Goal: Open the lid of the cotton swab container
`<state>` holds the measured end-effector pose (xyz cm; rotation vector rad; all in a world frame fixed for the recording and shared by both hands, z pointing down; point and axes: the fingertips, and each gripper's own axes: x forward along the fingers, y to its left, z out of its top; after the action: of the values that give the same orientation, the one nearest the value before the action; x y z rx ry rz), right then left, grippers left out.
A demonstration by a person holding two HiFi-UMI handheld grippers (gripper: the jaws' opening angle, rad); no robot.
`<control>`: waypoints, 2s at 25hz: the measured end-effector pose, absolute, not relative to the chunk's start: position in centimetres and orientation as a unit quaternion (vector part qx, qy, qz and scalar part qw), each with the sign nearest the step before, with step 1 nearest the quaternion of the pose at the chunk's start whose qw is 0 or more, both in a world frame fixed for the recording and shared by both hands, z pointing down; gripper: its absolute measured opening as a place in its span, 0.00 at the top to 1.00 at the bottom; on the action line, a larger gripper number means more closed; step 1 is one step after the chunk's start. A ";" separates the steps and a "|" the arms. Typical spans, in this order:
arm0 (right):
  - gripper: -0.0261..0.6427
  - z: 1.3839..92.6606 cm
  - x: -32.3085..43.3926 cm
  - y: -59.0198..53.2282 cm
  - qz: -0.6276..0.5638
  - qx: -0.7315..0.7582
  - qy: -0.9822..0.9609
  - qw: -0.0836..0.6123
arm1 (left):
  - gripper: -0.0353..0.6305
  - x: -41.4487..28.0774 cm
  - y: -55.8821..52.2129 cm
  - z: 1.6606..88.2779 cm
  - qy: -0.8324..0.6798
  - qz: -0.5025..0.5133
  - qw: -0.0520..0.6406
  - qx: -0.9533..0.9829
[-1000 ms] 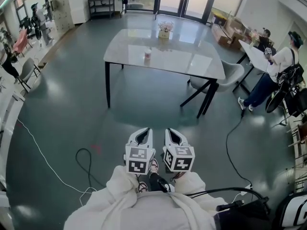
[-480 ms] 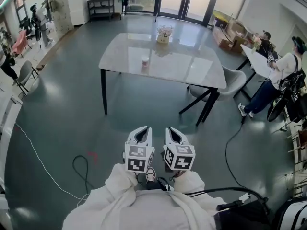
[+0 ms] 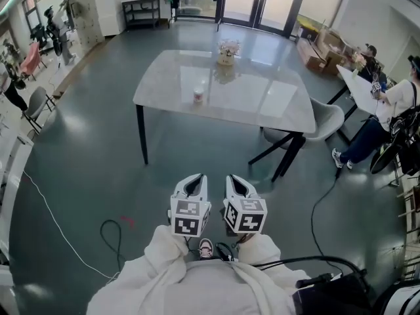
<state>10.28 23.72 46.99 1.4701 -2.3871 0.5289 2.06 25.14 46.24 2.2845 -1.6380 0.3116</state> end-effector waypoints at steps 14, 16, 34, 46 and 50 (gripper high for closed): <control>0.87 46.8 11.0 15.7 0.181 0.482 -0.844 0.147 | 0.94 2.8 17.6 45.8 -0.593 0.111 0.153 0.782; 0.87 47.0 11.3 15.3 0.183 0.480 -0.845 0.148 | 0.94 2.5 17.0 46.0 -0.600 0.111 0.156 0.777; 0.87 48.7 10.9 11.4 0.202 0.476 -0.840 0.164 | 0.94 1.1 12.8 46.6 -0.604 0.116 0.163 0.771; 0.87 48.3 8.8 3.1 0.190 0.485 -0.837 0.167 | 0.94 -0.8 4.2 46.7 -0.597 0.106 0.162 0.779; 0.87 48.5 8.1 0.7 0.195 0.488 -0.834 0.169 | 0.94 -1.3 1.8 46.9 -0.591 0.110 0.167 0.782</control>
<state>8.13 0.74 48.47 1.3864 -2.3709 0.5543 -1.33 1.79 46.94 2.2254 -1.6815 0.3137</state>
